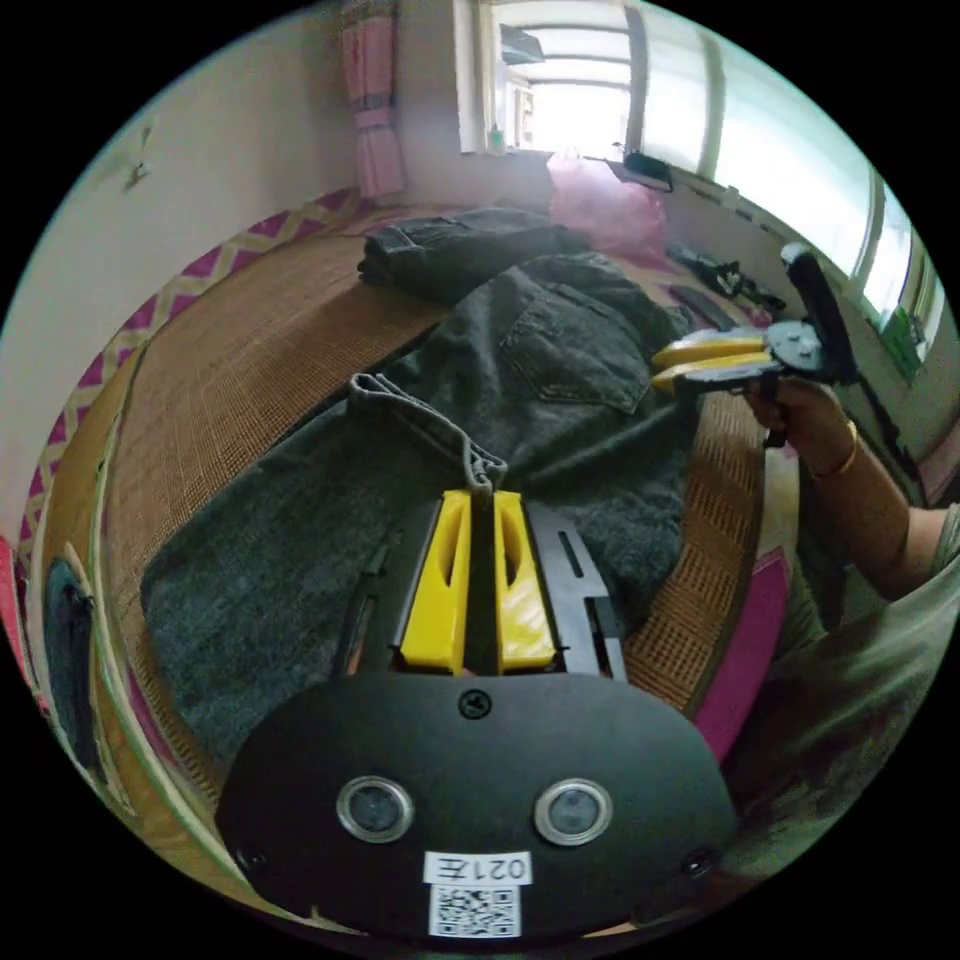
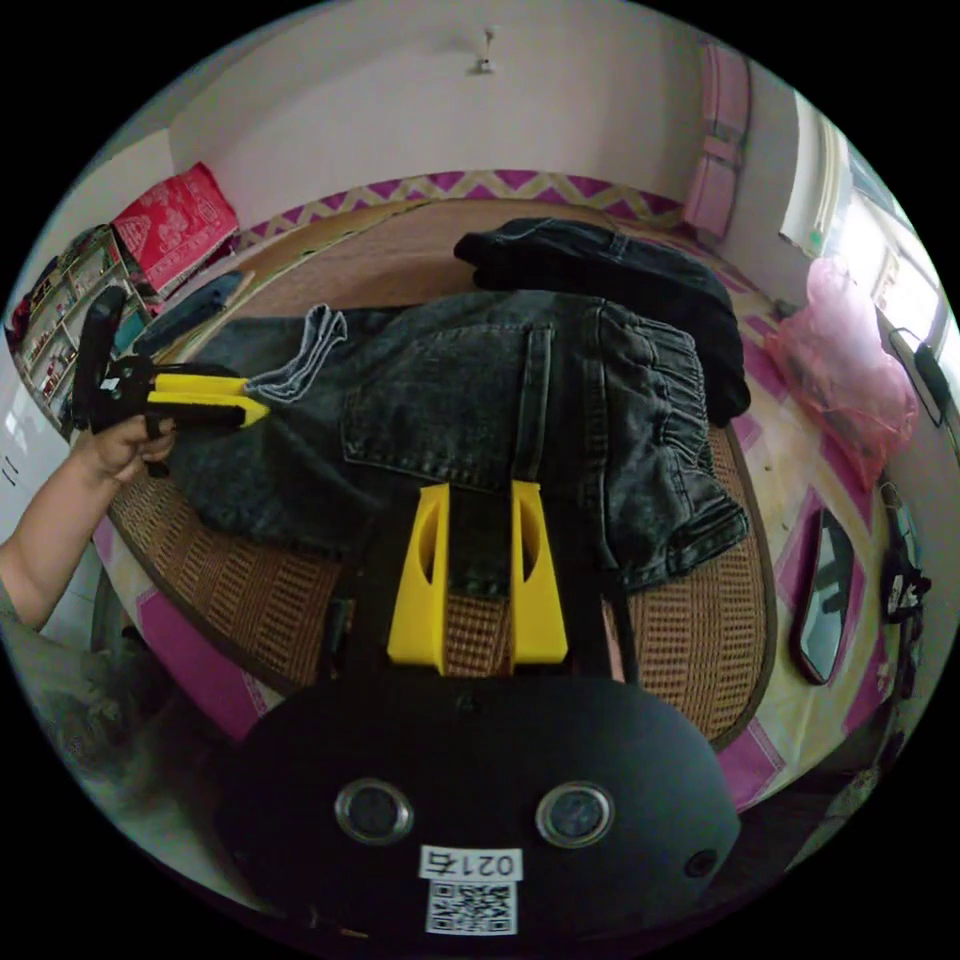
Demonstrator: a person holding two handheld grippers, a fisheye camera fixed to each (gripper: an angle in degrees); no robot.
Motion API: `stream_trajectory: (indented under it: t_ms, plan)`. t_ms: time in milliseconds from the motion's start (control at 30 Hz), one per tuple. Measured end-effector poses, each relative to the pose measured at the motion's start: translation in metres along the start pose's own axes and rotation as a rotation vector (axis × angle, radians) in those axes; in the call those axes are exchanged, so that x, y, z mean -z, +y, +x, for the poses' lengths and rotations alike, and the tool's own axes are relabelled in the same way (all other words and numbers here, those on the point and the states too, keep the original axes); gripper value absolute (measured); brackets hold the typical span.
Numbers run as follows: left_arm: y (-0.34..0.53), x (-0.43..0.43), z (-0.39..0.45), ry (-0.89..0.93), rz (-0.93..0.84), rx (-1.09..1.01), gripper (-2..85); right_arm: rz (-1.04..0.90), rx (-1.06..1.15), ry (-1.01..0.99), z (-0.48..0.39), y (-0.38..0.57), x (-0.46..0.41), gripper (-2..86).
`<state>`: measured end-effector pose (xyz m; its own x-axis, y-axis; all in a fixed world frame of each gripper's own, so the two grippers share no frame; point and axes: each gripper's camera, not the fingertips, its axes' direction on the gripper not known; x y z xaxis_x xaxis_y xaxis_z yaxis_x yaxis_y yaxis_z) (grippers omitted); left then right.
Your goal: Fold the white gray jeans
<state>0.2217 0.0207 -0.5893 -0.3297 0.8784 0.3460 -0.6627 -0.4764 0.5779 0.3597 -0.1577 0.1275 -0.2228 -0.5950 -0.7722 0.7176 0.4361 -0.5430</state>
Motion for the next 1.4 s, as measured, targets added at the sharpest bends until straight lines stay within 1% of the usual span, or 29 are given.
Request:
stream_trajectory:
  t_ms: [67, 100, 133, 200, 233, 300, 333, 400, 433, 500, 567, 600, 700, 767, 800, 867, 900, 967, 1067, 1100, 1133, 1200, 1233, 1300, 1333, 1367, 1400]
  plan:
    - [0.002, 0.021, -0.018, 0.063, 0.075, 0.069, 0.5, -0.002, -0.003, 0.016, -0.008, -0.001, -0.003, 9.5]
    - [0.006, 0.044, -0.031, 0.054, 0.152, 0.114, 0.0, -0.006, 0.002, 0.027, -0.014, -0.002, -0.005, 9.5]
    - [0.008, 0.058, -0.039, 0.048, 0.186, 0.138, -0.2, -0.006, 0.005, 0.03, -0.017, -0.002, -0.005, 9.5]
    - [0.028, 0.123, -0.083, 0.043, 0.327, 0.266, -0.5, -0.009, 0.021, 0.042, -0.029, -0.002, -0.008, 9.5]
    - [0.035, 0.141, -0.095, 0.029, 0.36, 0.294, -0.6, -0.009, 0.023, 0.045, -0.031, -0.002, -0.009, 9.5]
    - [0.076, 0.218, -0.145, -0.057, 0.465, 0.413, -0.7, -0.011, 0.025, 0.05, -0.04, -0.002, -0.011, 9.4]
    - [0.088, 0.237, -0.157, -0.083, 0.484, 0.439, -0.8, -0.011, 0.025, 0.05, -0.042, -0.002, -0.012, 9.4]
    - [0.145, 0.304, -0.202, -0.224, 0.533, 0.565, -0.8, -0.01, 0.021, 0.043, -0.049, -0.002, -0.013, 9.4]
    - [0.161, 0.319, -0.214, -0.255, 0.54, 0.605, -0.8, -0.009, 0.02, 0.041, -0.05, -0.002, -0.013, 9.4]
    - [0.226, 0.359, -0.26, -0.305, 0.528, 0.764, -0.7, -0.009, 0.017, 0.037, -0.057, -0.001, -0.014, 9.4]
    - [0.267, 0.356, -0.295, -0.243, 0.424, 0.869, -0.6, -0.01, 0.019, 0.039, -0.063, -0.001, -0.015, 9.4]
    - [0.293, 0.344, -0.313, -0.205, 0.363, 0.932, -0.6, -0.01, 0.018, 0.041, -0.067, -0.001, -0.016, 9.3]
    - [0.336, 0.308, -0.34, -0.103, 0.254, 1.043, -0.4, -0.012, 0.021, 0.04, -0.077, 0.0, -0.016, 9.4]
    - [0.346, 0.3, -0.346, -0.082, 0.242, 1.069, 0.0, -0.011, 0.019, 0.037, -0.082, 0.001, -0.016, 9.4]
    - [0.351, 0.306, -0.35, -0.046, 0.286, 1.087, 0.3, -0.011, 0.018, 0.034, -0.085, 0.002, -0.016, 9.4]
    - [0.355, 0.317, -0.353, -0.015, 0.35, 1.07, 1.3, -0.011, 0.013, 0.022, -0.089, 0.002, -0.016, 9.4]
    - [0.355, 0.324, -0.354, 0.003, 0.348, 1.059, 2.4, -0.012, 0.018, 0.016, -0.09, 0.003, -0.014, 9.5]
    - [0.355, 0.341, -0.35, 0.015, 0.398, 1.024, 3.7, -0.028, 0.074, -0.01, -0.093, 0.0, -0.008, 9.7]
    - [0.329, 0.37, -0.327, -0.04, 0.445, 0.824, 5.7, 0.075, 0.189, -0.067, -0.097, -0.009, 0.02, 10.8]
    - [0.312, 0.376, -0.315, -0.055, 0.448, 0.734, 6.2, 0.086, 0.263, -0.063, -0.101, -0.017, 0.024, 11.6]
    - [0.302, 0.377, -0.31, -0.053, 0.442, 0.69, 6.4, 0.082, 0.306, -0.064, -0.103, -0.021, 0.024, 12.0]
    - [0.262, 0.375, -0.295, -0.031, 0.397, 0.54, 7.1, 0.047, 0.443, -0.063, -0.105, -0.041, 0.015, 12.3]
    - [0.252, 0.374, -0.292, -0.049, 0.382, 0.52, 7.3, 0.028, 0.488, -0.089, -0.106, -0.046, 0.014, 11.9]
    - [0.225, 0.38, -0.281, -0.161, 0.376, 0.468, 7.7, -0.062, 0.619, -0.258, -0.104, -0.063, 0.02, 12.6]
    - [0.22, 0.381, -0.279, -0.165, 0.382, 0.455, 7.8, -0.061, 0.632, -0.302, -0.101, -0.067, 0.025, 12.3]
    - [0.21, 0.381, -0.28, -0.14, 0.368, 0.422, 8.2, -0.047, 0.647, -0.388, -0.093, -0.074, 0.037, 11.9]
    - [0.198, 0.375, -0.282, -0.089, 0.333, 0.38, 8.7, -0.017, 0.635, -0.407, -0.085, -0.082, 0.045, 11.5]
